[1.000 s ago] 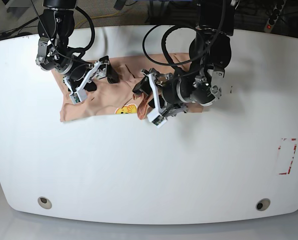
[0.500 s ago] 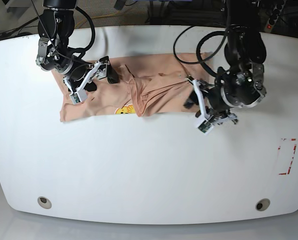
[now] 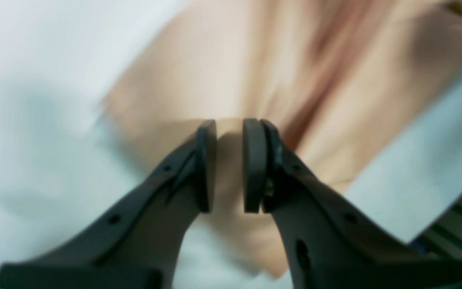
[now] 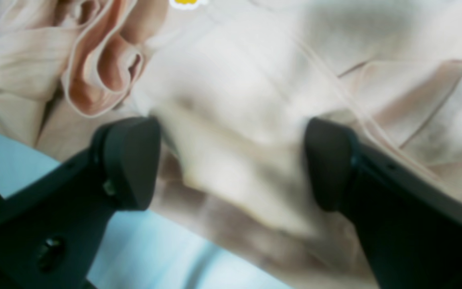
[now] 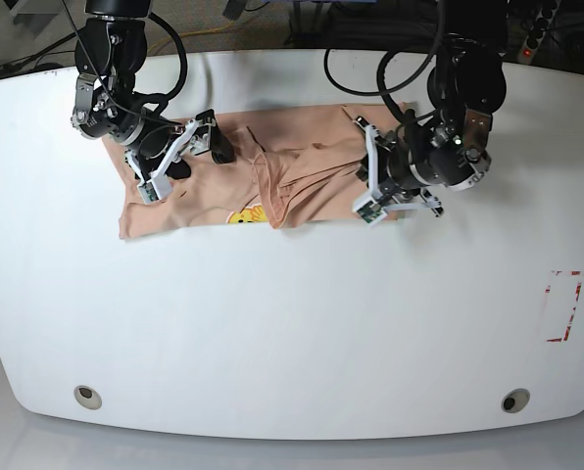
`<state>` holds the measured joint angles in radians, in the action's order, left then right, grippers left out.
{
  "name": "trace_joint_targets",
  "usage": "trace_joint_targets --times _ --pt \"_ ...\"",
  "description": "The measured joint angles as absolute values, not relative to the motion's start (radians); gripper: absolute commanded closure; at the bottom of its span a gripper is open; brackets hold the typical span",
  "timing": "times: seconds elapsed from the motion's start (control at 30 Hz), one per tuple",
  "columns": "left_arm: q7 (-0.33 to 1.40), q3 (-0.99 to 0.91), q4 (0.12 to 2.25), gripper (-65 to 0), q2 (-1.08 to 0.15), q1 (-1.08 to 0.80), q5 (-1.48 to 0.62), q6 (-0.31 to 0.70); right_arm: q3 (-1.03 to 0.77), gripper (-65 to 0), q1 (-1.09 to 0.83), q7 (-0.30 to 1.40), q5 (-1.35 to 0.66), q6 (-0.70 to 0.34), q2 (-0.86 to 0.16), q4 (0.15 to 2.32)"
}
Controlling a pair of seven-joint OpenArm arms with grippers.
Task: Fold the T-shirt properly
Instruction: 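Grasp the strip's end with the left gripper and fold it toward the right gripper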
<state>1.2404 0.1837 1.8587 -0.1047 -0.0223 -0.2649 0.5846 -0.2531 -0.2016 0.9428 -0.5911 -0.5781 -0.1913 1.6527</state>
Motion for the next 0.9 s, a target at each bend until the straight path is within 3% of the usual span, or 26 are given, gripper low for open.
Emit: trace_joint_targets --times 0.27,0.4,0.6,0.9 --pt "1.241 0.466 1.854 -9.3 -0.112 0.0 -0.248 0.585 -0.253 -54.4 -0.202 0.943 -0.591 -0.58 -0.191 1.653" --pt "1.232 0.635 1.85 -9.3 -0.092 0.046 -0.268 0.676 -0.253 -54.4 -0.202 0.943 -0.591 -0.58 -0.191 1.653" --pt "1.234 0.554 1.893 -9.3 -0.044 0.086 -0.258 0.7 -0.254 -54.4 -0.202 0.944 -0.591 -0.58 -0.191 1.653" --pt "1.233 0.345 1.91 -9.3 -0.084 0.08 -0.265 0.7 -0.255 -55.2 -0.203 0.944 -0.591 -0.58 -0.191 1.659"
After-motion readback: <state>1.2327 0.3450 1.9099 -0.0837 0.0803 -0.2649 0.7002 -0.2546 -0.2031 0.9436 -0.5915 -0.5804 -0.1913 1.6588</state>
